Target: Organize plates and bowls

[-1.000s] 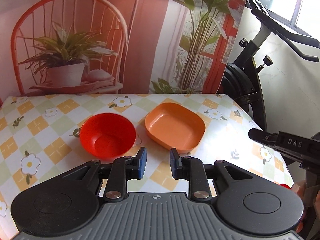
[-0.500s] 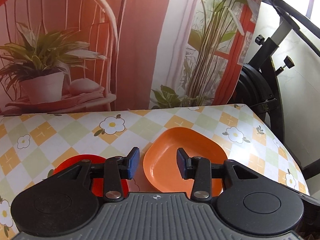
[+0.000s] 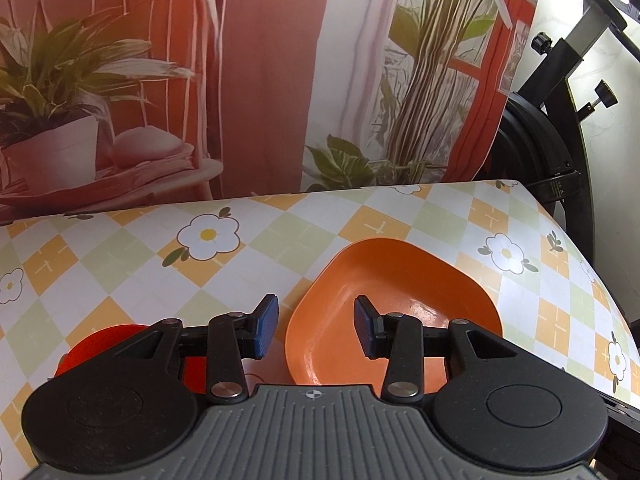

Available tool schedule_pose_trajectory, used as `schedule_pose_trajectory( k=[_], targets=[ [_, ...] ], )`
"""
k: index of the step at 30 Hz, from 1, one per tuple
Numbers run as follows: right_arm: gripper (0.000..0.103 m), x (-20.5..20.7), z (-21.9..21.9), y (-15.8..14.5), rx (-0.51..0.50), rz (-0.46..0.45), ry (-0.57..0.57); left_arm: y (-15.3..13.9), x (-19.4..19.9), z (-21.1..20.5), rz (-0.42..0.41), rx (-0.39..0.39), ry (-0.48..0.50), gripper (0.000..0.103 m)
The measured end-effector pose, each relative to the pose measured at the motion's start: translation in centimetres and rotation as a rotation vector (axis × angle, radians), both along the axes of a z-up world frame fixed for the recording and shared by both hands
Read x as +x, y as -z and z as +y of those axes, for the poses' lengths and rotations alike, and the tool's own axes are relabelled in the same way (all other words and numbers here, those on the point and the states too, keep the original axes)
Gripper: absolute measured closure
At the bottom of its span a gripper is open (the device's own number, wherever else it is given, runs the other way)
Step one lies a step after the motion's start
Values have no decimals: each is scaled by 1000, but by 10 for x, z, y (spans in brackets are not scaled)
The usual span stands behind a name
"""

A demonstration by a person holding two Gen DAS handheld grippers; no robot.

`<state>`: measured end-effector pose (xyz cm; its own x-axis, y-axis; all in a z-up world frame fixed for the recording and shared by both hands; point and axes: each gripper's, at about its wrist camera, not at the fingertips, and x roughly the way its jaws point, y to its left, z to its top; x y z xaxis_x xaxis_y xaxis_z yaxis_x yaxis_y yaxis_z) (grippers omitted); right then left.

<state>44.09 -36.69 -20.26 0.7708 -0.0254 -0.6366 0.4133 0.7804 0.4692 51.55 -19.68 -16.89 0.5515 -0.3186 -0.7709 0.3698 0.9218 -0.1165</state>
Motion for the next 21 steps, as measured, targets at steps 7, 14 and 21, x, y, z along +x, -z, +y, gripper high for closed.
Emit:
schedule_pose_trajectory(
  k=[7,14,21],
  targets=[
    [84,-1,0,3,13,-1,-1,10,6,-5,28,27,3,59],
    [84,2,2,6,23,5,-12,17,9,-9,60,50,9,59],
    [86,4,4,6,33,12,-20,18,4,-11,50,40,27,61]
  ],
)
